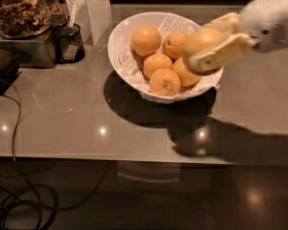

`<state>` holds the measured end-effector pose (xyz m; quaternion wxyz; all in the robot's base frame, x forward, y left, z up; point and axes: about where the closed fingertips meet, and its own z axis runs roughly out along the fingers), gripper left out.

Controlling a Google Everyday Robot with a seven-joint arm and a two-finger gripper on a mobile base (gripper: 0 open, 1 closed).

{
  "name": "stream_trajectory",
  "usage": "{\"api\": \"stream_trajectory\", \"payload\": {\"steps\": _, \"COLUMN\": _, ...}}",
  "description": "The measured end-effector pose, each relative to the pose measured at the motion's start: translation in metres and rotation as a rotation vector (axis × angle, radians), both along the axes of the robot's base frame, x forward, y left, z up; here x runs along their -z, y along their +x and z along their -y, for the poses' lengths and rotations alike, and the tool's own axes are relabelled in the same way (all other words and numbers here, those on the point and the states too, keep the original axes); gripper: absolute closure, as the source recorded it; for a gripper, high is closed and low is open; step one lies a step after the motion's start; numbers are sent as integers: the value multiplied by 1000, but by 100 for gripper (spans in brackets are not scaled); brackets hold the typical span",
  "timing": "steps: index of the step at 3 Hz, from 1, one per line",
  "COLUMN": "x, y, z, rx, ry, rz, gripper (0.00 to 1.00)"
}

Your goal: Pick orange from white bowl

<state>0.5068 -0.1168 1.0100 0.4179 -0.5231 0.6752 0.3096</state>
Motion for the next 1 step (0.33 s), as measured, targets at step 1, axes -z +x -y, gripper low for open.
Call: {"api": "stream_trajectory", "payload": {"steps": 1, "x": 14, "y": -47, "z": 13, "rx": 50, "ry": 103, "rz": -76, "gripper": 100}}
